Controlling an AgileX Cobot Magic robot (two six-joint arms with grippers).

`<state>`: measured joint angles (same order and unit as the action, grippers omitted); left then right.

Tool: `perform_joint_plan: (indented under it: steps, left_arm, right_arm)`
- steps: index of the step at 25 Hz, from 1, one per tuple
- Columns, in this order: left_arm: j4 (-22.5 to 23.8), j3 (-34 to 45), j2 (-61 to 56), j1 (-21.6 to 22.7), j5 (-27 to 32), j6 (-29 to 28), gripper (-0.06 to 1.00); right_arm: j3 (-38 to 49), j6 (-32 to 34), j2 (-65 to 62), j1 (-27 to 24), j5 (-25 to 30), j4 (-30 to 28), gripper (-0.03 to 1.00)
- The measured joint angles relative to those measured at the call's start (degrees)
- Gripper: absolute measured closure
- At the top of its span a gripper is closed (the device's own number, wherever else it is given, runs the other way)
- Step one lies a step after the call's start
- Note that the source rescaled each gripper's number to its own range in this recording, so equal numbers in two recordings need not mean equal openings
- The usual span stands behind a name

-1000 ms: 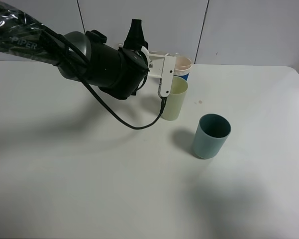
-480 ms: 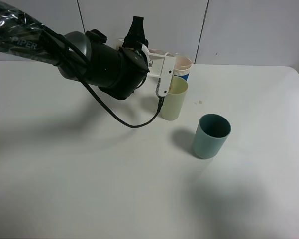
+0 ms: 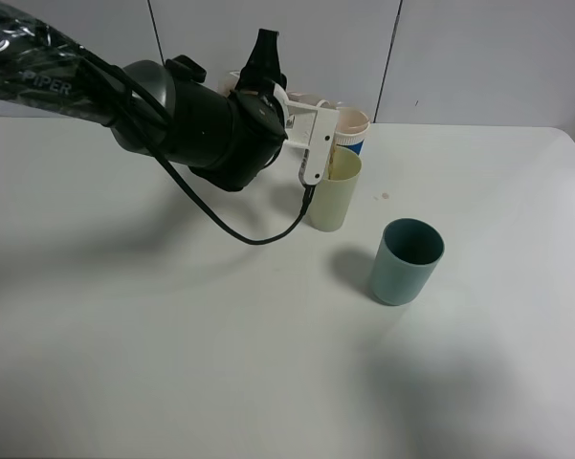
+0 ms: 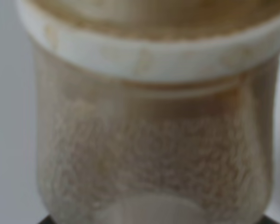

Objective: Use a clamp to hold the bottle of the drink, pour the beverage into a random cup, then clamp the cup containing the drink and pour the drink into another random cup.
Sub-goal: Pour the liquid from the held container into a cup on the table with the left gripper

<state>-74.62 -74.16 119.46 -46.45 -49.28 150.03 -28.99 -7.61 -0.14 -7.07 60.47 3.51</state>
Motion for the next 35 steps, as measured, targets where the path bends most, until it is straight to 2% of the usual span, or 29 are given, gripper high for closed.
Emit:
perform_joint_plan:
  steps: [31,35]
  left_arm:
    - [2.2,0.0,0.0,0.0,-0.1,3.0,0.91]
    - [3.4,0.0,0.0,0.0,-1.7,3.2,0.91]
  right_arm:
    - [0.0,0.0,0.0,0.0,0.0,0.0,0.05]
    - [0.0,0.0,0.0,0.0,0.0,0.0,0.05]
